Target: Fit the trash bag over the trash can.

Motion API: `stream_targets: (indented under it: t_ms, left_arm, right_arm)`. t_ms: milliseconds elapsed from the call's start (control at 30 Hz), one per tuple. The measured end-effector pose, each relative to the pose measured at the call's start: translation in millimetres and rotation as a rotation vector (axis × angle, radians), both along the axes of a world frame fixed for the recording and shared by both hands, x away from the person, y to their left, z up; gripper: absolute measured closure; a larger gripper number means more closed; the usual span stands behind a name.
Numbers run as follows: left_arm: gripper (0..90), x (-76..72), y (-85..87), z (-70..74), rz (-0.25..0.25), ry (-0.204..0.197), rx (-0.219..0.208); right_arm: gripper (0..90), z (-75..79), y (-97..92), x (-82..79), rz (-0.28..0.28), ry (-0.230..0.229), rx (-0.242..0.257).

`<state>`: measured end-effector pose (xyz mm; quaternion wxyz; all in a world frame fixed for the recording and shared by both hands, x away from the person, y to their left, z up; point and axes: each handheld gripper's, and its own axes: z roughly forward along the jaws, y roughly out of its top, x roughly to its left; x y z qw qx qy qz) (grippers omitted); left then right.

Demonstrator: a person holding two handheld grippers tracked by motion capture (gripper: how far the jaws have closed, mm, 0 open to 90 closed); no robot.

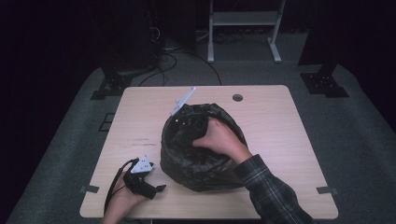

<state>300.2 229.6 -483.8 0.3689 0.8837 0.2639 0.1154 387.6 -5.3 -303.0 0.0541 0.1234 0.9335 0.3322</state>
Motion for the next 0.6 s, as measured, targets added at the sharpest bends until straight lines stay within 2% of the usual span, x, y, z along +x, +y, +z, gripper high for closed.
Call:
stream_targets:
  t_ms: [300,600]
  left_arm:
    - [0.0,0.1,0.0,0.0,-0.001,0.000,0.000]
    - [0.0,0.2,0.0,0.0,-0.001,0.000,-0.001]
  right_arm:
    - [11.7,32.0,-49.0,-16.6,-0.016,-0.063,0.165]
    - [11.7,43.6,-101.8,-38.3,-0.056,-0.112,0.245]
